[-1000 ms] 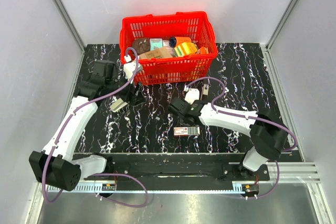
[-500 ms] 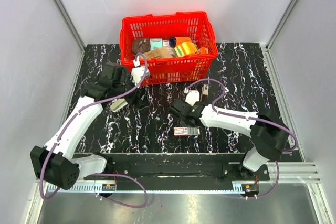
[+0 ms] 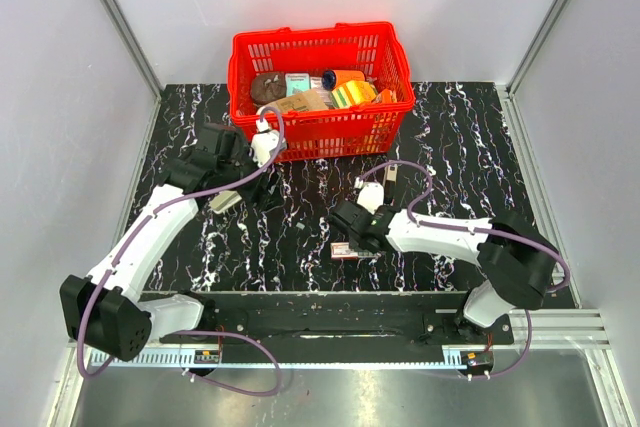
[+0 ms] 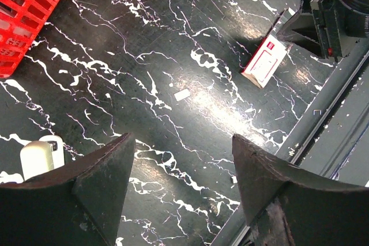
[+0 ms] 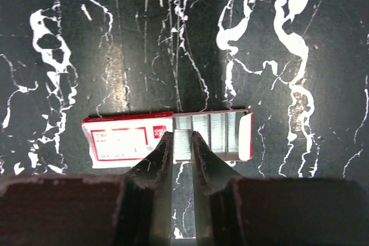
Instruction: Unload the staples from the stapler
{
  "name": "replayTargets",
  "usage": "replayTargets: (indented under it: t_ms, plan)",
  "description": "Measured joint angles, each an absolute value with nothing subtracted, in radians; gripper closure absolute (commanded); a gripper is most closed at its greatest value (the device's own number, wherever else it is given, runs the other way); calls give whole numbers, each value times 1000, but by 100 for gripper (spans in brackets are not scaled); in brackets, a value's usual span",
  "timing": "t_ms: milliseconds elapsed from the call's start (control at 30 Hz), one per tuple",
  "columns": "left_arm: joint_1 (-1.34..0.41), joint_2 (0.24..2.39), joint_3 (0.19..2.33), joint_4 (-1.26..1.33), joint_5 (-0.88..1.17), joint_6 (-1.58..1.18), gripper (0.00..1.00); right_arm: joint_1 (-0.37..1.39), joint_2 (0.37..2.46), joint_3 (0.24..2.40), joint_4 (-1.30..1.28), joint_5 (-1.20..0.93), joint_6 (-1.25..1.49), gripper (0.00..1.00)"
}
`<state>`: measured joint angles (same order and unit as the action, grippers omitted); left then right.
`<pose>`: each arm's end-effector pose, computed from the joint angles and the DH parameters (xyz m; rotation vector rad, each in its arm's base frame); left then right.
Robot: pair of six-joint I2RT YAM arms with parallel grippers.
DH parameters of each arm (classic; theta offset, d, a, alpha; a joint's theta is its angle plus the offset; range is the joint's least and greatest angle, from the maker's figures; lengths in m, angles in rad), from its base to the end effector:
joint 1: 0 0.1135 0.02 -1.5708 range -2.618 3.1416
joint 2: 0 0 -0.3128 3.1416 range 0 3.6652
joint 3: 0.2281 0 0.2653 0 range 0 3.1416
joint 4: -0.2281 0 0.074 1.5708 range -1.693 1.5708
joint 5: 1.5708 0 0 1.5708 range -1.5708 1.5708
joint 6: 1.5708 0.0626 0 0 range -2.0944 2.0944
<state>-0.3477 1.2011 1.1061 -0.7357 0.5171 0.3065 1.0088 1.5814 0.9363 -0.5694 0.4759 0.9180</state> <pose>0.2306 -0.1165 0.3456 0.9795 2.1394 -0.6376 0.1900 0.2480 0.1973 -0.0045 2.5556 0.0241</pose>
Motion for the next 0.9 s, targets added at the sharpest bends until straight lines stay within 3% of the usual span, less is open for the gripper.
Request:
replayTargets:
  t_ms: [900]
  plan:
    - [-350,1193,1098,-732,515,318,29,1036,1565,917,-579,476,971,100]
